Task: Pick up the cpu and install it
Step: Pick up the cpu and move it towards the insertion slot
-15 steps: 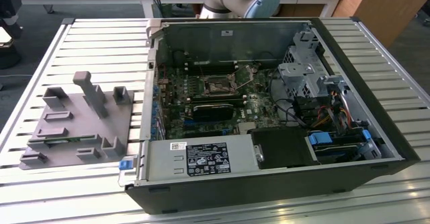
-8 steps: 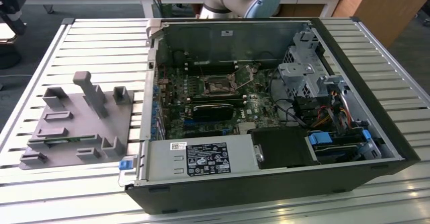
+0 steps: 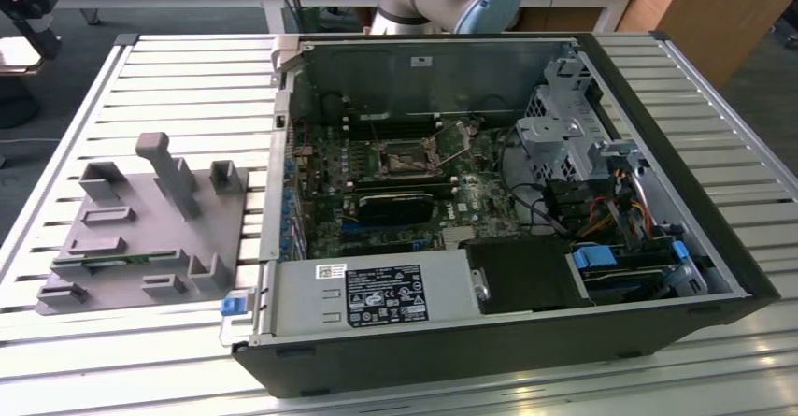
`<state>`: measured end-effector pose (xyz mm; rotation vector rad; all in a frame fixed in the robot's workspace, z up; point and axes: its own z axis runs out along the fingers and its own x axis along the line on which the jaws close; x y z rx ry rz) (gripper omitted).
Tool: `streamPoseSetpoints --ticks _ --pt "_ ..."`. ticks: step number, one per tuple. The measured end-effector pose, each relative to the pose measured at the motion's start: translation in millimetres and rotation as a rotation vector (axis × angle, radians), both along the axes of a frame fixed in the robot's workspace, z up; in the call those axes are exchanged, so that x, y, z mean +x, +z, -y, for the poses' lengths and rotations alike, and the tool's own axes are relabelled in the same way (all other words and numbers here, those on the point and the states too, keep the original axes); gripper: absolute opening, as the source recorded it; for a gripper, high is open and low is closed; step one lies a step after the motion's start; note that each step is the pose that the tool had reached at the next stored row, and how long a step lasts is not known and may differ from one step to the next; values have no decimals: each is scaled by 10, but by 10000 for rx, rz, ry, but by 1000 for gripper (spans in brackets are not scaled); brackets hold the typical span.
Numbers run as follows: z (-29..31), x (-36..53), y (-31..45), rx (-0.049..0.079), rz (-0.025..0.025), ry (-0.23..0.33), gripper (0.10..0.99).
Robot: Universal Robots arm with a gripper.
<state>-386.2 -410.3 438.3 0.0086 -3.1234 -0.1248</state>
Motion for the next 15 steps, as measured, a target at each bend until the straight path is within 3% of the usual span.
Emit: streamPoseSetpoints --ticks 4,15 --pt "0 75 9 0 -2 0 533" --pt "0 405 6 0 -29 0 533"
